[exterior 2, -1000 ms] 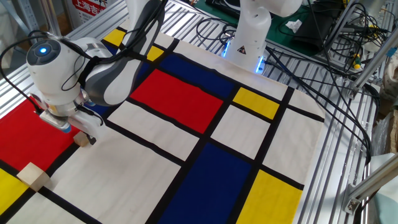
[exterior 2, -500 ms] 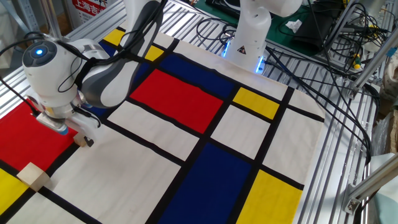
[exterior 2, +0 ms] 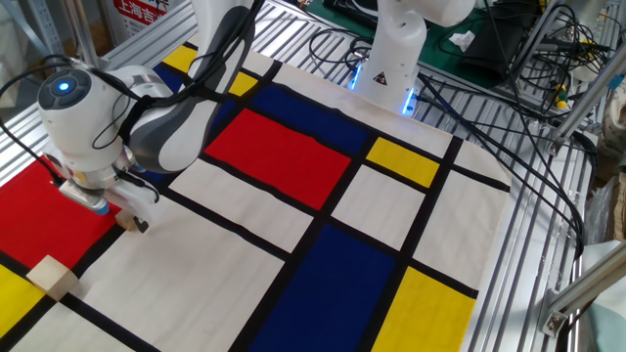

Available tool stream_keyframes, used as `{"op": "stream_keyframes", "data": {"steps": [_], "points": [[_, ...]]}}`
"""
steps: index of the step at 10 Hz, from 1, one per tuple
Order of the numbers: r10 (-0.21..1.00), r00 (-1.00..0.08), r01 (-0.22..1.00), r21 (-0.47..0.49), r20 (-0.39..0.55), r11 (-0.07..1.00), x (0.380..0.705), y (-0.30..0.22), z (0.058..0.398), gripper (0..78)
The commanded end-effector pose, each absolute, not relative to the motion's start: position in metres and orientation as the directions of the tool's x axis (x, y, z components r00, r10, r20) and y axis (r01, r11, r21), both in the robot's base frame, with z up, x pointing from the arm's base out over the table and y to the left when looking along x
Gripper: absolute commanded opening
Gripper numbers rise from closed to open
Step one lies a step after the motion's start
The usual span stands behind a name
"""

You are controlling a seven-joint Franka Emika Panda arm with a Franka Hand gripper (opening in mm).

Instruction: Pick up the small block on the left and move it to the right

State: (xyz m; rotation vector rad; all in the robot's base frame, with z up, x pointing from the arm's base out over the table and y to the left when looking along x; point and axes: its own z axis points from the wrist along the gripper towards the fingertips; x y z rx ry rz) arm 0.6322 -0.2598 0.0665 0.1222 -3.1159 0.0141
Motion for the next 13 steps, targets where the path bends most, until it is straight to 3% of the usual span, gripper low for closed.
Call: {"op": "stream_keyframes", "data": {"steps": [1, 13], "points": [[-0.078, -0.997, -0.079, -0.009, 0.020, 0.997, 0.6320, -0.2604, 0.0678, 77.4], [-0.095, -0.995, -0.095, -0.010, 0.017, 0.995, 0.6308, -0.2601, 0.0694, 77.4]]}}
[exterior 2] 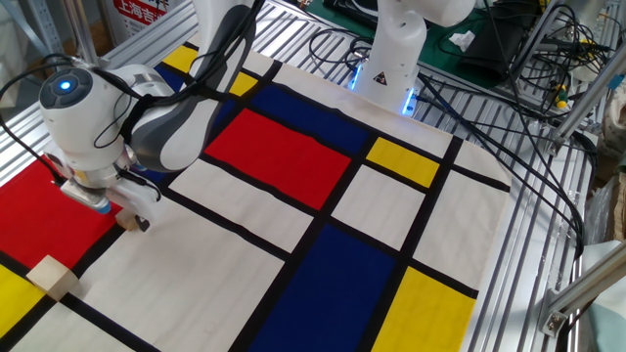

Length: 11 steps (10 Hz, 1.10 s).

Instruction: Pick up the small block on the left and move it to the right

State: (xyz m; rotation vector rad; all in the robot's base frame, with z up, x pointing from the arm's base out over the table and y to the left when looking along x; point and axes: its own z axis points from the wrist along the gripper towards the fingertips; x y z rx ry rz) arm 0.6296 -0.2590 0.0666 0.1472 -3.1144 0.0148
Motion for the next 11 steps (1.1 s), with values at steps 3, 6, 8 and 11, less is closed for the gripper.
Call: {"op": "stream_keyframes", "data": {"steps": [3, 6, 8, 11], "points": [[-0.090, -0.996, -0.090, -0.010, 0.017, 0.996, 0.6304, -0.2601, 0.0694, 77.4], [-0.090, -0.996, -0.090, -0.010, 0.017, 0.996, 0.6304, -0.2601, 0.0694, 1.2], [-0.090, -0.996, -0.090, -0.010, 0.017, 0.996, 0.6304, -0.2601, 0.0694, 1.2], [-0.090, -0.996, -0.090, -0.010, 0.017, 0.996, 0.6304, -0.2601, 0.0694, 1.2]]}}
